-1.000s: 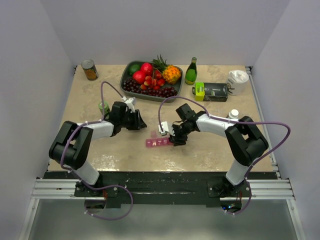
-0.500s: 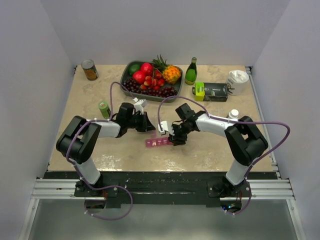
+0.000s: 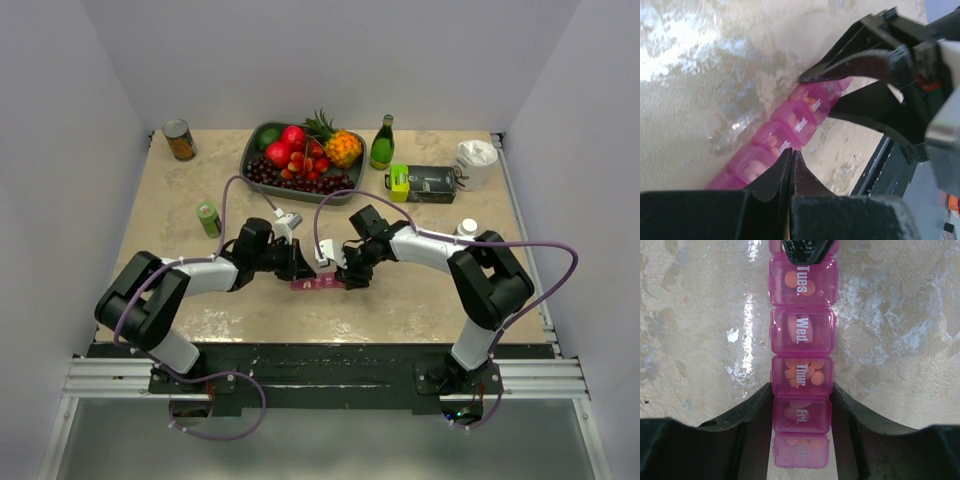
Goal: Sort the pills into containers
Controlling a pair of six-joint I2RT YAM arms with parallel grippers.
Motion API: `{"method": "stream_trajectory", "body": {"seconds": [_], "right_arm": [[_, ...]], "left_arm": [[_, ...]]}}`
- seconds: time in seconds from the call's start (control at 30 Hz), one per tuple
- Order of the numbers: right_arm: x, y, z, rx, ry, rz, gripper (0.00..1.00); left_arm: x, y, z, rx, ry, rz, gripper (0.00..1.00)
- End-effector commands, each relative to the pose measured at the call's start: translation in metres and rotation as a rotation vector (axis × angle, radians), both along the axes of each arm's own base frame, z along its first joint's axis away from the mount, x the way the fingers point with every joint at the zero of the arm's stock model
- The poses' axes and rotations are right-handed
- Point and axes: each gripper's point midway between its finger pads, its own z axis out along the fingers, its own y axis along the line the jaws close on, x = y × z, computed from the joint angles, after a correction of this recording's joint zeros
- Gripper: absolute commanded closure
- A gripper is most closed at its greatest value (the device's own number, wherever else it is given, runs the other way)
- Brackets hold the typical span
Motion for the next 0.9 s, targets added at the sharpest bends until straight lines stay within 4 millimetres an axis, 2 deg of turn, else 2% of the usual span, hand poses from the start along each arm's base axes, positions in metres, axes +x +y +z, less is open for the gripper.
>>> {"method": "stream_trajectory", "body": {"seconds": [0.0, 0.1, 0.23, 0.37, 0.4, 0.57, 0.67, 0.73, 0.87], "right_arm": [[0.013, -0.003, -0.008, -0.046, -0.038, -0.029, 0.84], [0.014, -0.004, -0.007, -0.045, -0.037, -0.034, 0.84], [0.013, -0.004, -0.007, -0.046, -0.034, -0.034, 0.84], [0.013, -0.004, -0.007, -0.046, -0.034, -0.037, 0.84], [0.013, -0.004, -0.007, -0.047, -0.032, -0.035, 0.84], [0.014, -0.003, -0.008, -0.047, -0.031, -0.038, 0.84], [0.013, -0.003, -0.009, -0.050, -0.028, -0.036, 0.84], [0.013, -0.003, -0.009, -0.051, -0.027, -0.036, 0.85], [0.013, -0.004, -0.009, -0.053, -0.025, -0.038, 0.85]], "left_arm": [[-0.012, 0.009, -0.025, 0.073, 0.087, 0.030, 1.00], [-0.006, 0.014, -0.033, 0.110, 0.089, 0.068, 1.00], [0.005, 0.011, -0.018, 0.093, 0.040, 0.088, 1.00], [0.018, 0.007, 0.021, 0.044, -0.054, 0.110, 1.00], [0.018, 0.008, 0.036, 0.031, -0.087, 0.116, 1.00], [0.026, 0.014, 0.076, 0.037, -0.187, 0.145, 1.00], [0.021, 0.013, 0.078, 0.037, -0.174, 0.121, 1.00], [0.019, 0.013, 0.071, 0.038, -0.157, 0.113, 1.00], [0.007, 0.012, 0.034, 0.062, -0.067, 0.081, 1.00]]}}
